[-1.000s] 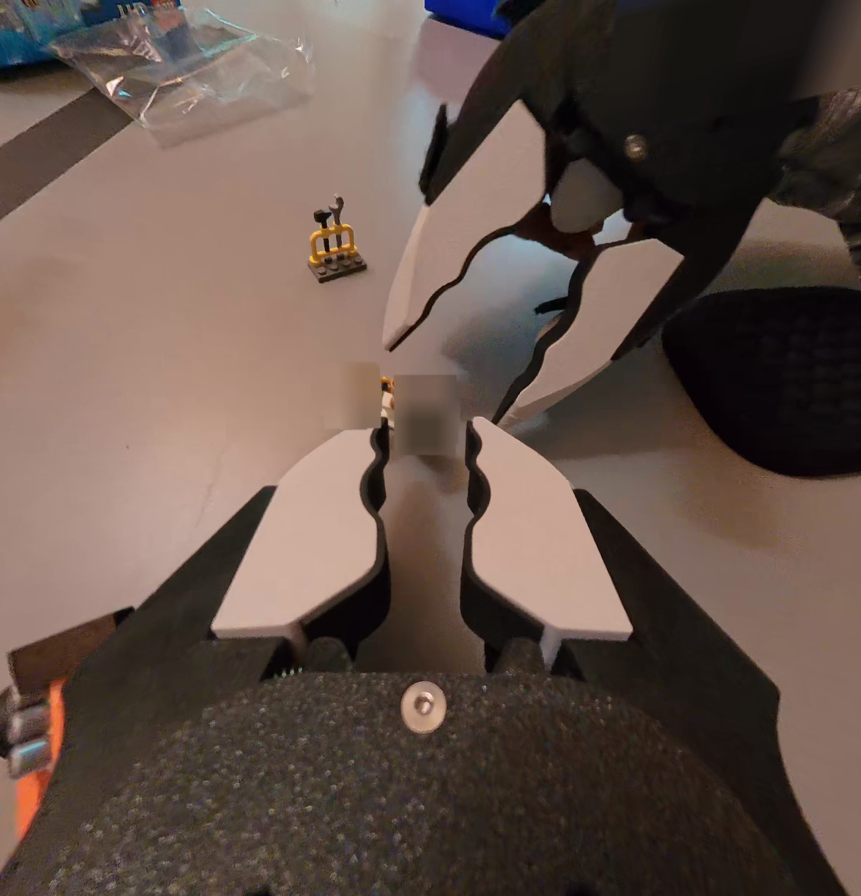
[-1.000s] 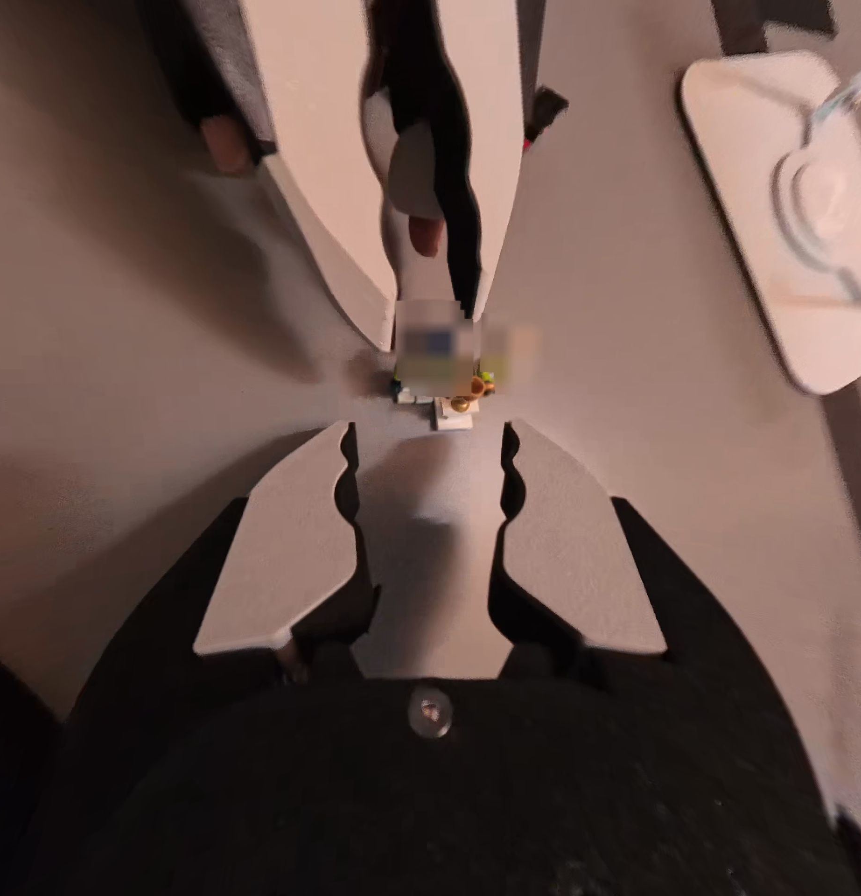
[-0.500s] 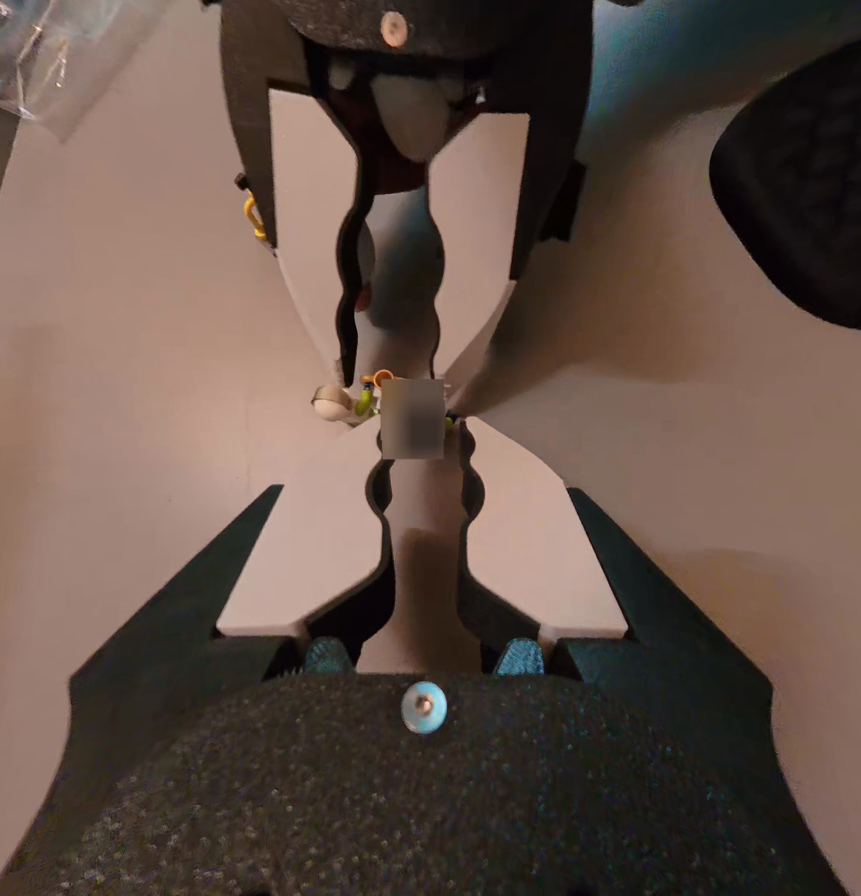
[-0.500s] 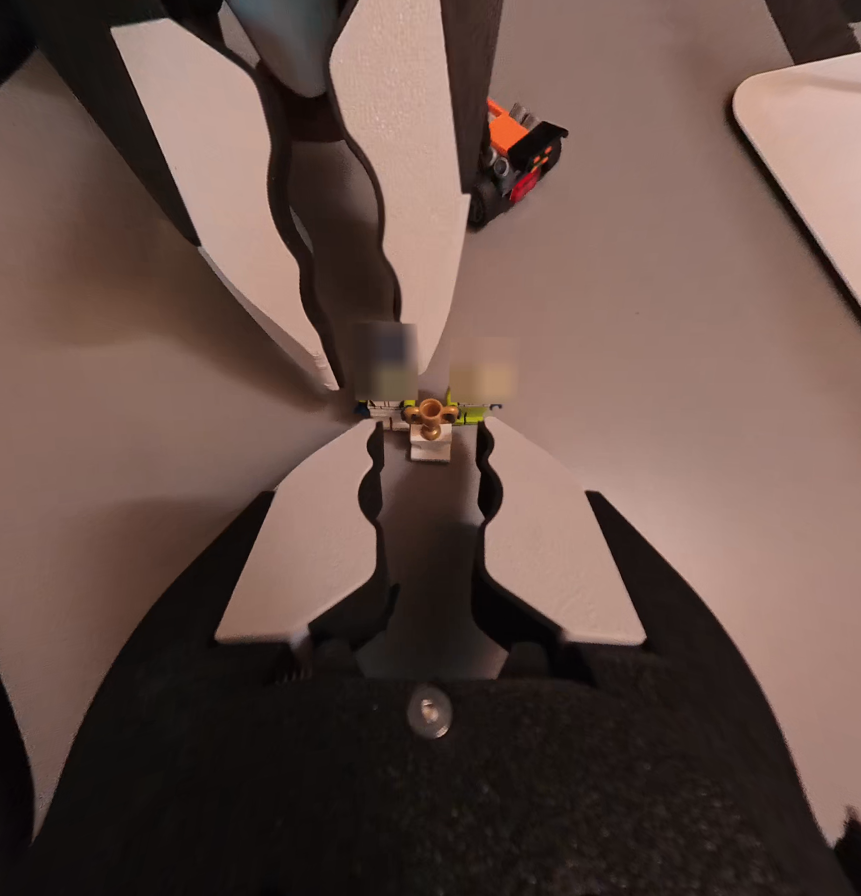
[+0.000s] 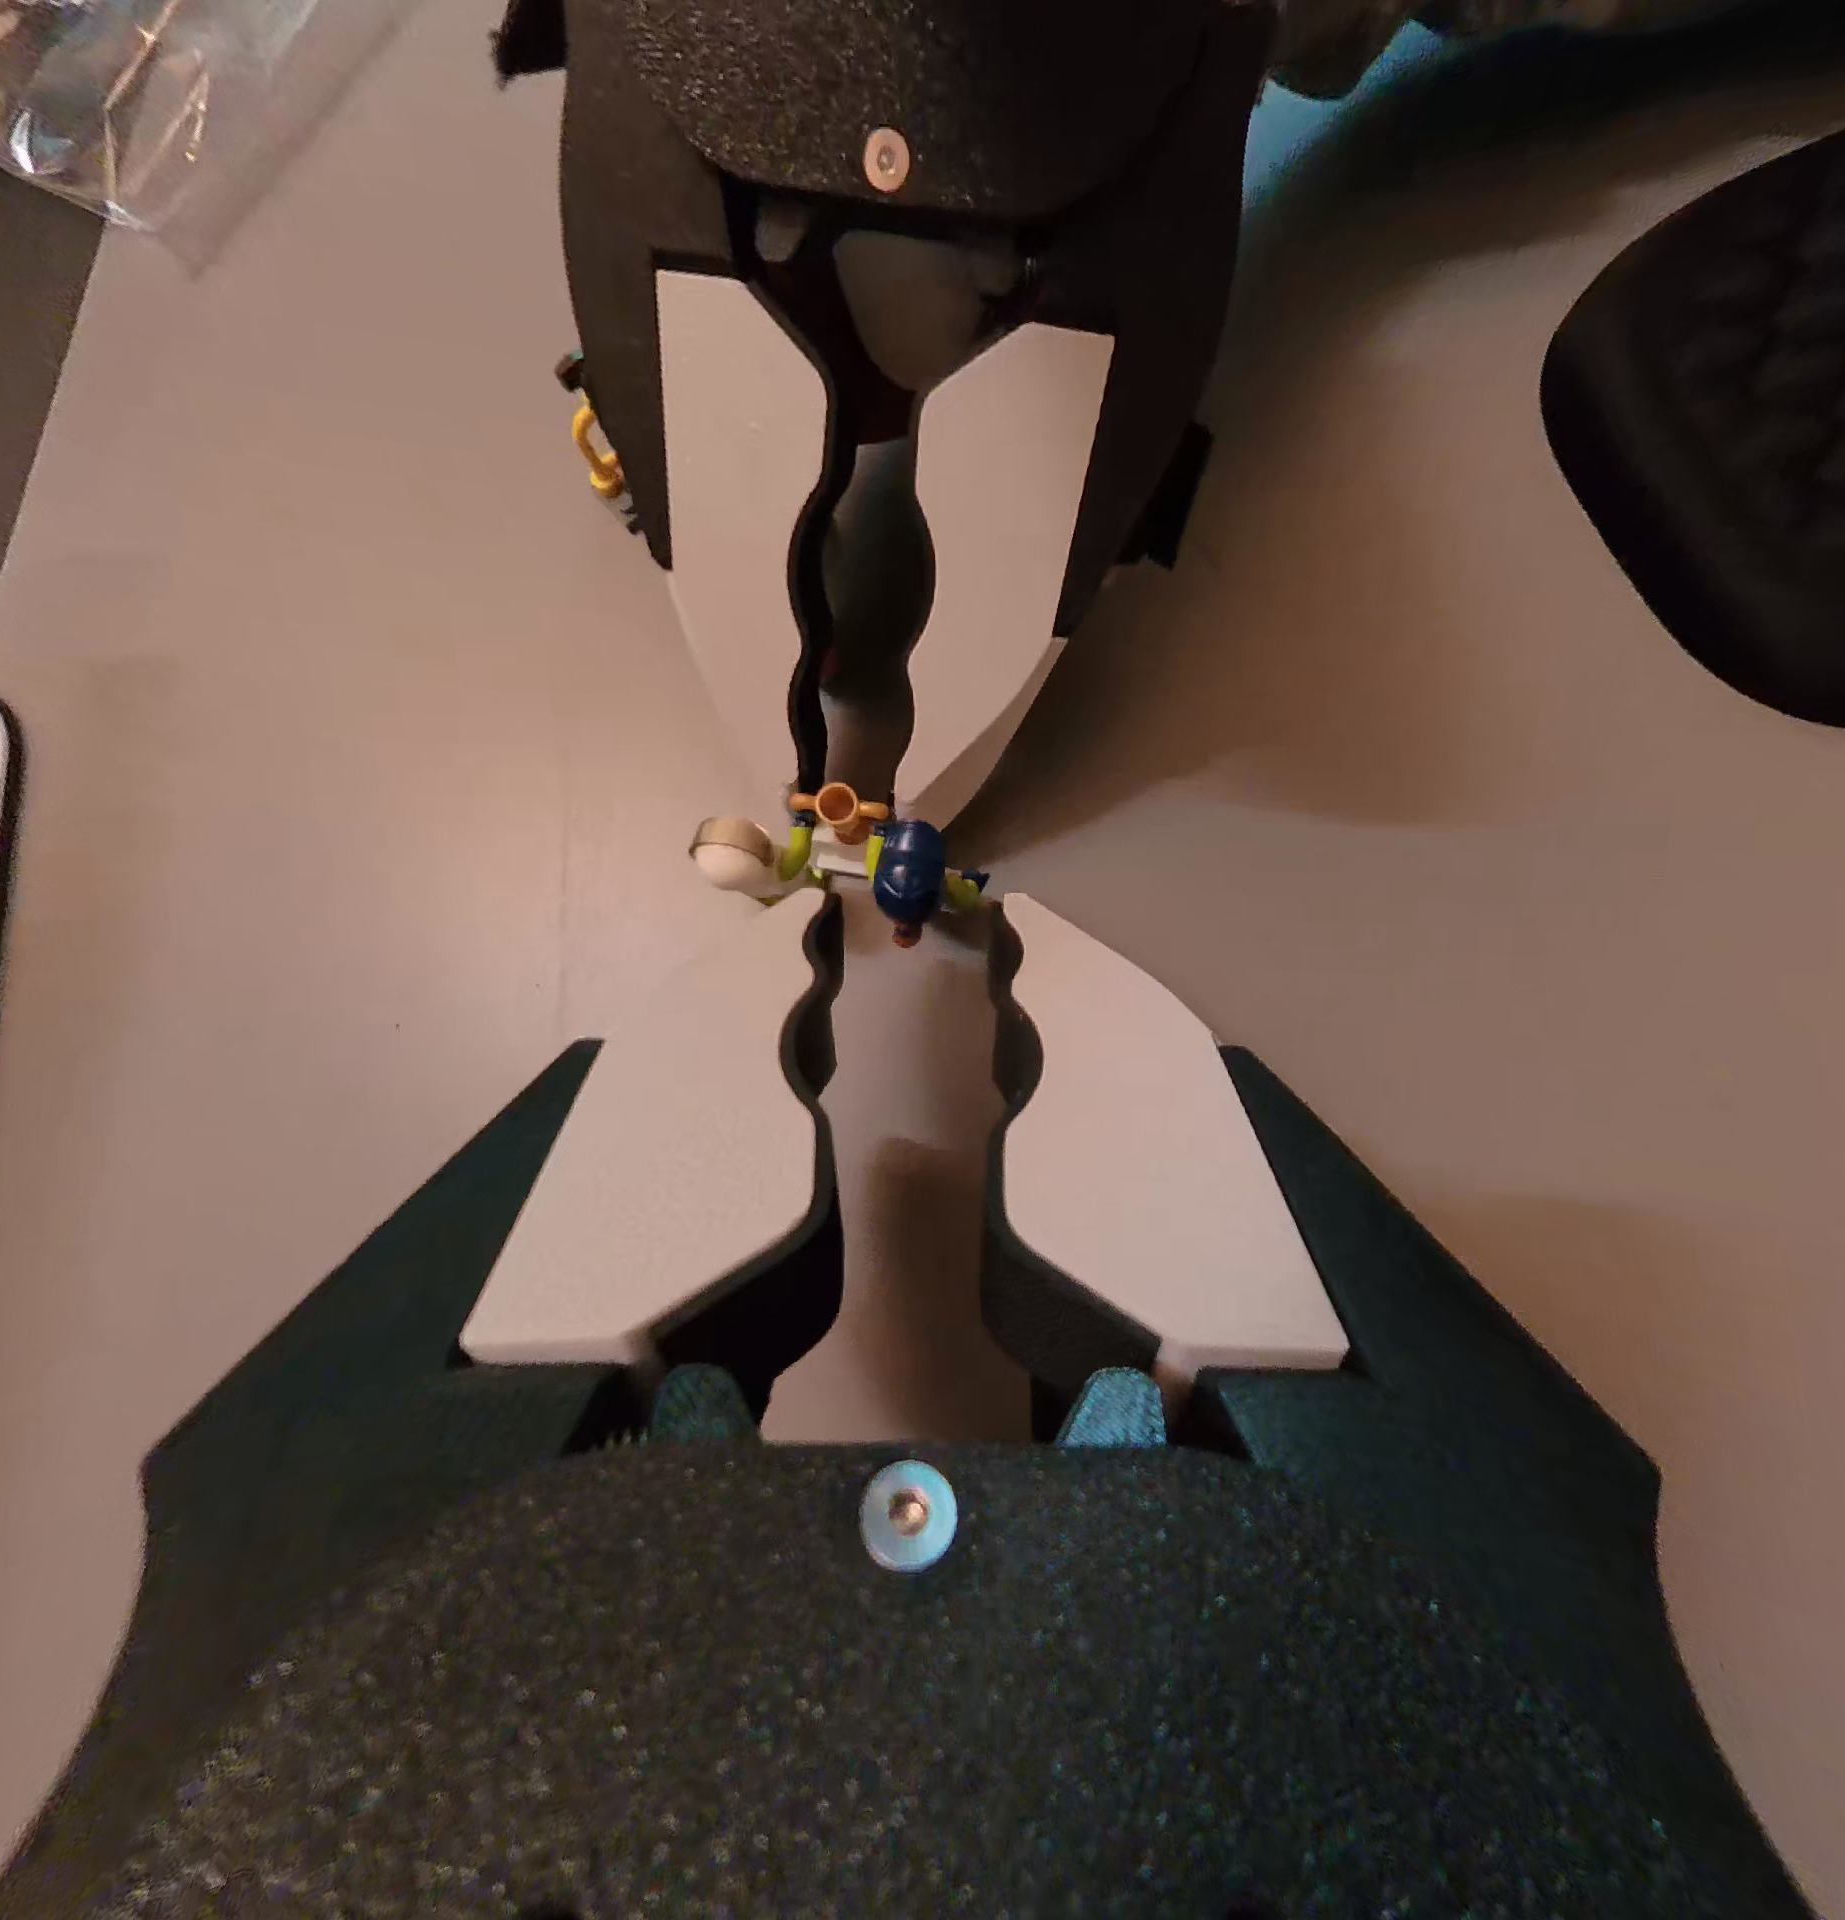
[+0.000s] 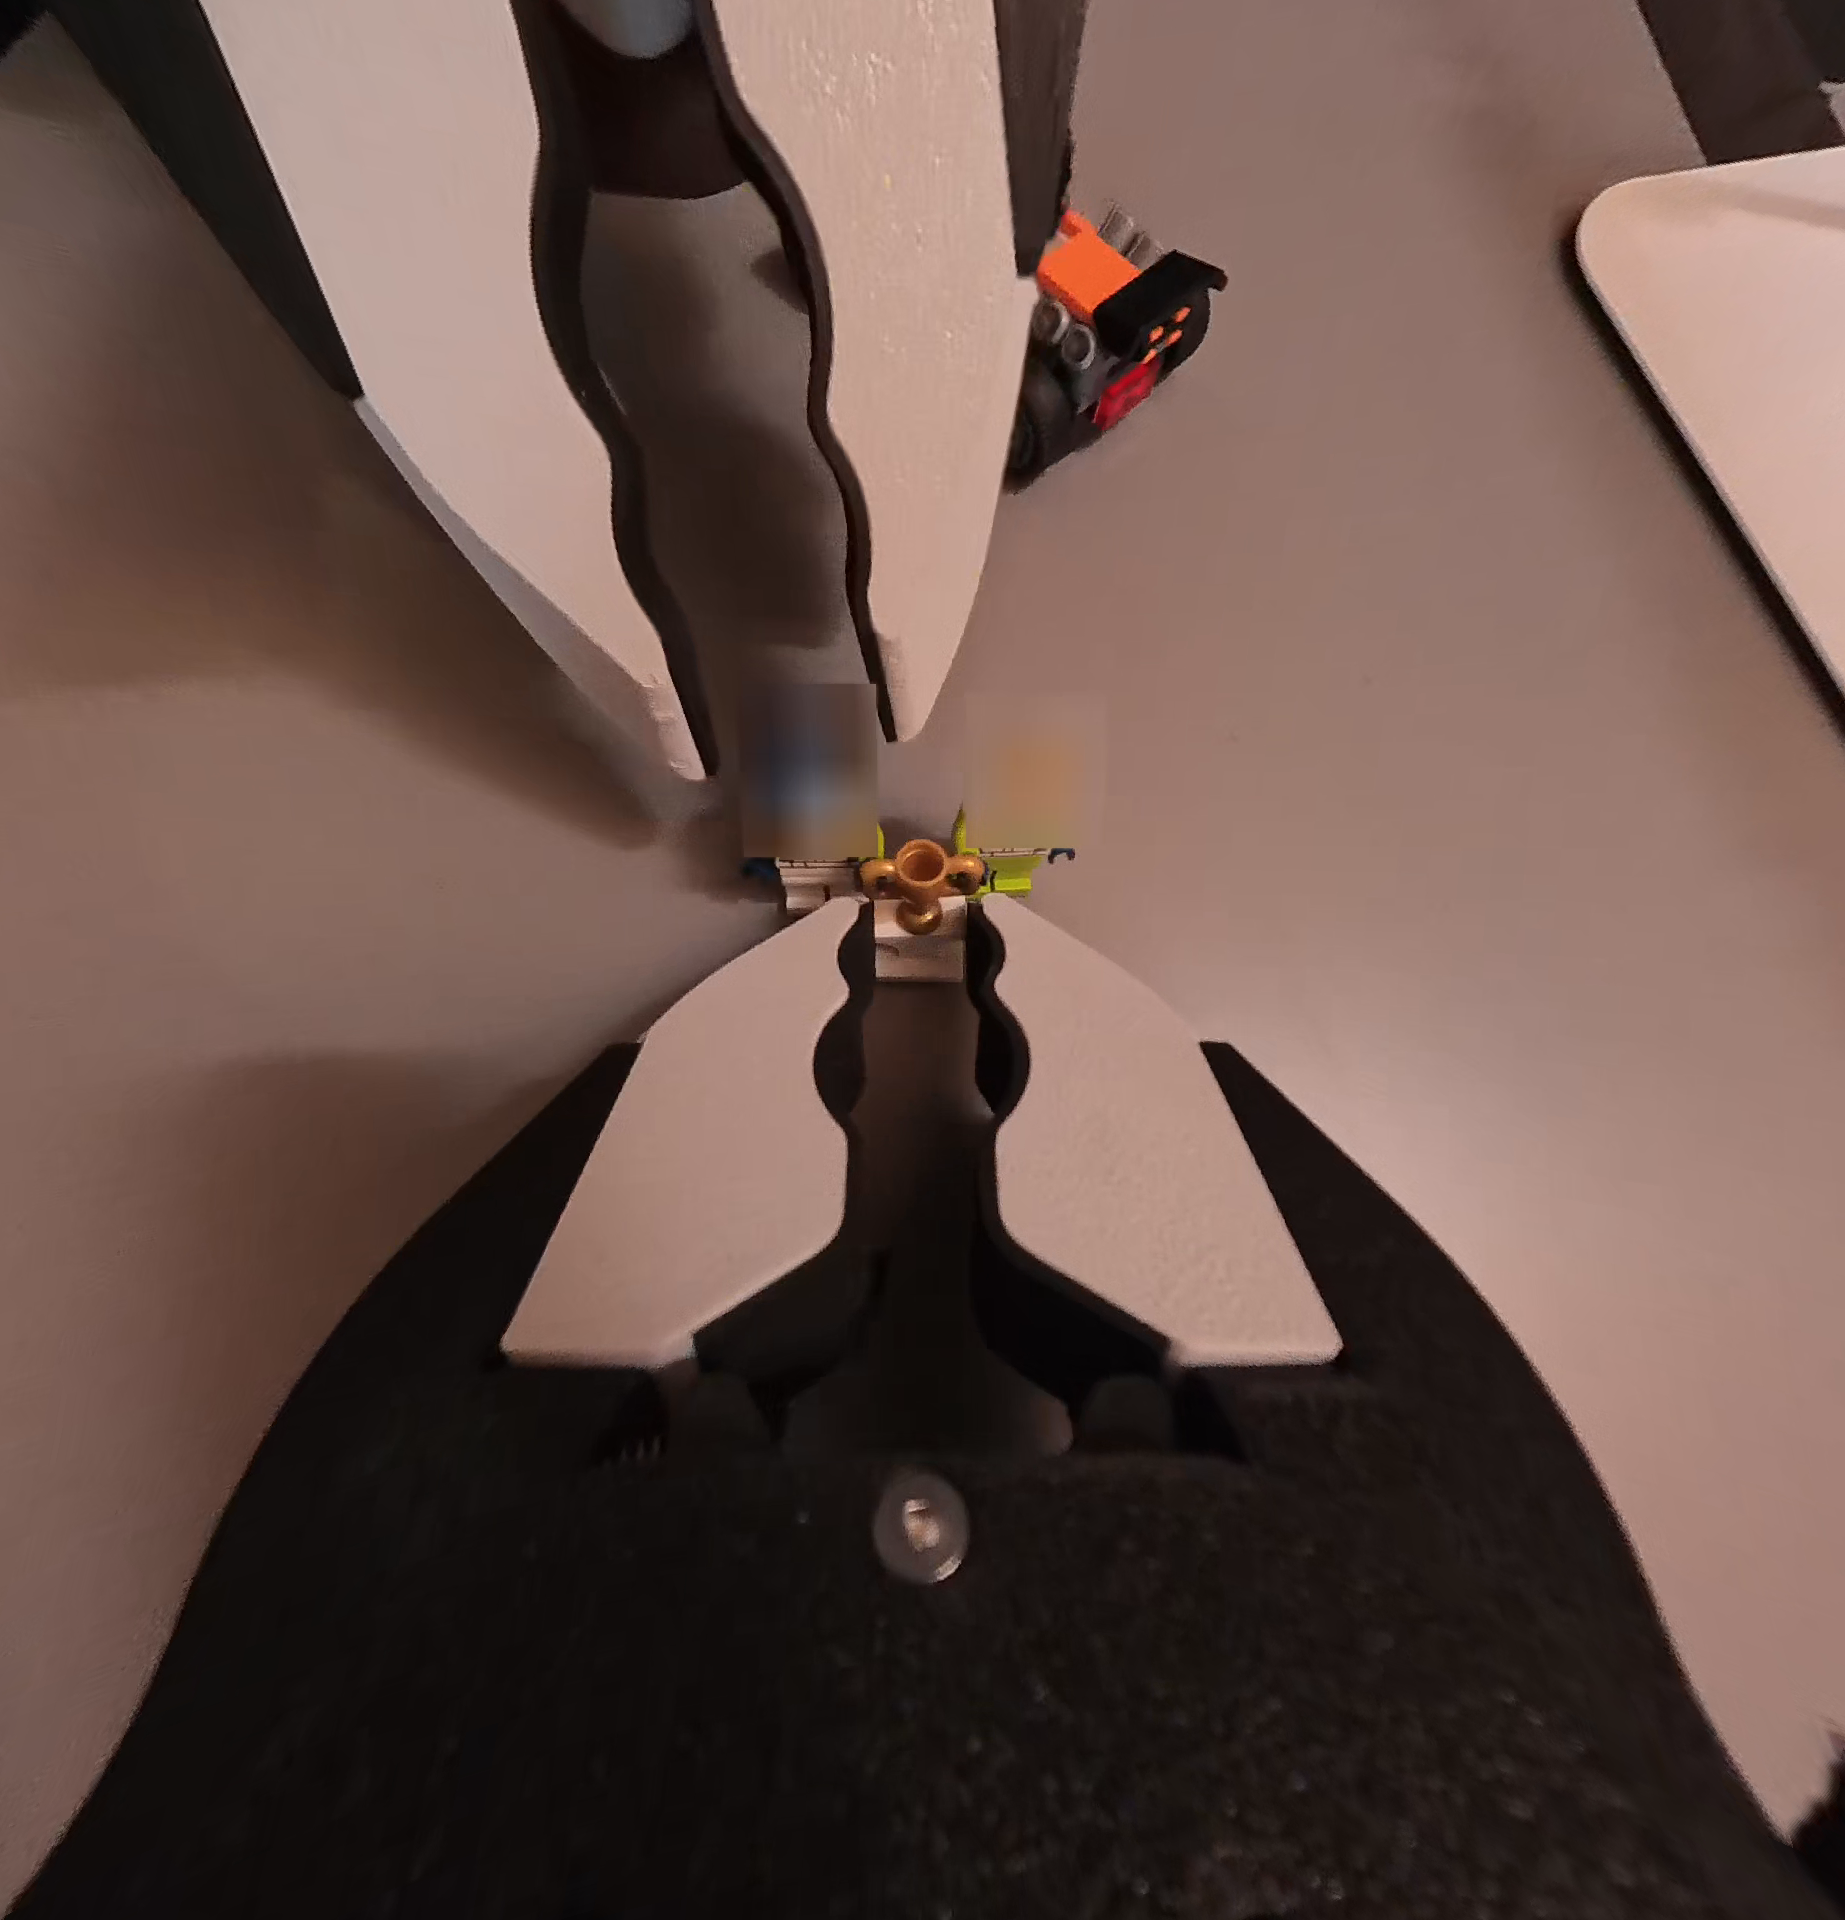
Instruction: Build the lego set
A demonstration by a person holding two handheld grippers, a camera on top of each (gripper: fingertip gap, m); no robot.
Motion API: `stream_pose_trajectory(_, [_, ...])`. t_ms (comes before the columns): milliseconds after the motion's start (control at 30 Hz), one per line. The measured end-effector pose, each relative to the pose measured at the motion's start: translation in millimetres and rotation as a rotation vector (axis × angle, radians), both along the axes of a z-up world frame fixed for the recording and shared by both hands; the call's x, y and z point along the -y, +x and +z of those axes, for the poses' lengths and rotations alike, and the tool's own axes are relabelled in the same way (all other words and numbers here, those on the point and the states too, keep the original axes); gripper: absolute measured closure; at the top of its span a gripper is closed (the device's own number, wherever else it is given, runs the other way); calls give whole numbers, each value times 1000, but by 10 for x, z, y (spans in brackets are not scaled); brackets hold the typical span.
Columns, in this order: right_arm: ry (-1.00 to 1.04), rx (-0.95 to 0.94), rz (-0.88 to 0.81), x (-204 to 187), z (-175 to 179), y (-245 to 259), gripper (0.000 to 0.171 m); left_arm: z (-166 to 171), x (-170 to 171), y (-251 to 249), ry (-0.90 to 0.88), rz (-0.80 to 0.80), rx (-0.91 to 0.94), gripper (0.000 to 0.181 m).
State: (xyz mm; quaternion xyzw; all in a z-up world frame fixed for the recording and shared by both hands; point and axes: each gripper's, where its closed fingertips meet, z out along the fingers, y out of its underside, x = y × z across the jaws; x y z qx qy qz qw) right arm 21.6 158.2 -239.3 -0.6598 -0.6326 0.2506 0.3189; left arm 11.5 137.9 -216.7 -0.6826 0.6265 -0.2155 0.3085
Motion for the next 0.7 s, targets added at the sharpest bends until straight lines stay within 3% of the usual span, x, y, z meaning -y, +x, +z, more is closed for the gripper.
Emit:
stream_pose_trajectory(233, [-41,-105,-58,36,100,-22,155,167,2,-112,-73,135,154,154])
stream_pose_trajectory(367, [10,-233,-89,47,298,-34,155,355,-4,-178,-386,298,410,146])
stream_pose_trajectory(533, [176,-278,-73,132,481,-87,155,498,19,-215,-880,442,712,115])
stream_pose_trajectory(700, [317,-259,-39,225,577,-154,155,500,293,-66,-1056,376,756,88])
